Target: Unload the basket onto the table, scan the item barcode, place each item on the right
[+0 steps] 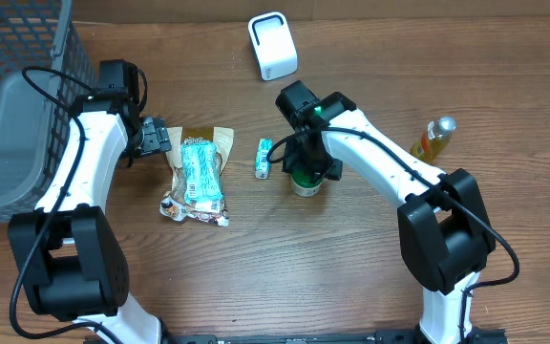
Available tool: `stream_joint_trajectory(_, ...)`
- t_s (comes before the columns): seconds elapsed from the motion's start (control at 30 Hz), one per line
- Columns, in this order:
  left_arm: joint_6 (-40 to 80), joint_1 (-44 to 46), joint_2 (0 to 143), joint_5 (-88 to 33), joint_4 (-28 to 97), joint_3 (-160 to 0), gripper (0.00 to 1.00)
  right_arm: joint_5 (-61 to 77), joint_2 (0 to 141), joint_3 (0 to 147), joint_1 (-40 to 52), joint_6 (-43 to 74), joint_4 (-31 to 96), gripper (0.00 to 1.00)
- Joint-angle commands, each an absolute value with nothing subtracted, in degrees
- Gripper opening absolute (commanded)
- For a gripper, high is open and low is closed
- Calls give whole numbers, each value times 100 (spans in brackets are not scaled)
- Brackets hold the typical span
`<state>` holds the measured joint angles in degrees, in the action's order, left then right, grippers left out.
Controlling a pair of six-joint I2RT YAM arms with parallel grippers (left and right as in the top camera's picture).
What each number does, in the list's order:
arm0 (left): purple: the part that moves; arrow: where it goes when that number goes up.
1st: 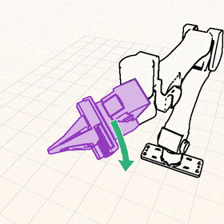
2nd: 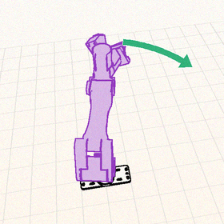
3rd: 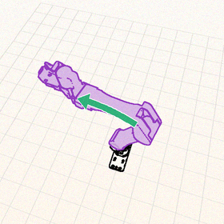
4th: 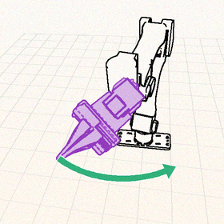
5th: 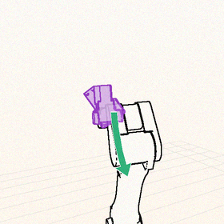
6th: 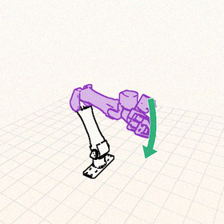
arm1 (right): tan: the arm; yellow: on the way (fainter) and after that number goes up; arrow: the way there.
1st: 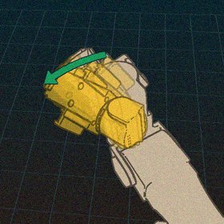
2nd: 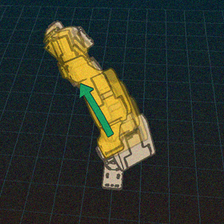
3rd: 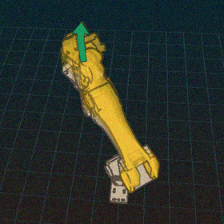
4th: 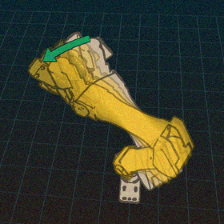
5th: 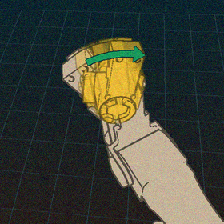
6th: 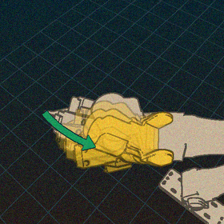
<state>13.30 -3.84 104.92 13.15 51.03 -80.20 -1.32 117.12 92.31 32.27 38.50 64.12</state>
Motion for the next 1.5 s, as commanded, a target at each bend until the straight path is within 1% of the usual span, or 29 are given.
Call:
stream_joint_trajectory(0.0,1306,-362,10488,1391,5092,-8051,100,75,11714,9301,3212,4195,6403,71)
stream_joint_trajectory(0.03,1308,-362,10488,1391,5092,-8051,99,73,11714,9301,3212,4189,6405,74)
stream_joint_trajectory(0.1,1308,-362,10488,1391,5092,-8051,100,45,11714,9301,3212,4152,6401,76)
stream_joint_trajectory(0.23,1308,-362,10488,1391,5092,-8051,100,-34,11714,9301,3212,4007,6396,78)
stream_joint_trajectory(0.3,1308,-362,10488,1391,5092,-8051,100,-54,11714,9301,3212,4007,6390,80)
stream_joint_trajectory(0.53,1308,-362,10488,1391,5092,-8051,100,-49,11714,9301,3251,4010,6462,79)
stream_joint_trajectory(0.63,1308,-362,10488,1391,5092,-8051,100,-49,11714,9301,3258,4007,6525,75)
stream_joint_trajectory(0.77,1306,-362,10488,1391,5092,-8051,99,-148,11714,9301,3256,3972,6495,75)
stream_joint_trajectory(0.97,1308,-362,10488,1391,5092,-8051,100,-110,11714,9301,3256,3081,6383,75)
stream_joint_trajectory(1.03,1308,-362,10488,1391,5092,-8051,100,-121,11714,9301,3273,2934,6434,72)
stream_joint_trajectory(1.1,1306,-362,10488,1391,5092,-8051,99,-123,11714,9299,3280,2836,6460,66)
stream_joint_trajectory(1.17,1308,-362,10488,1391,5092,-8051,100,-121,11714,9299,3277,2840,6466,61)
stream_joint_trajectory(1.27,1306,-362,10488,1391,5092,-8051,100,-123,11714,9297,3277,2849,6462,57)
stream_joint_trajectory(1.47,1308,-362,10488,1391,5092,-8051,99,-438,11714,9297,3271,3854,6488,57)
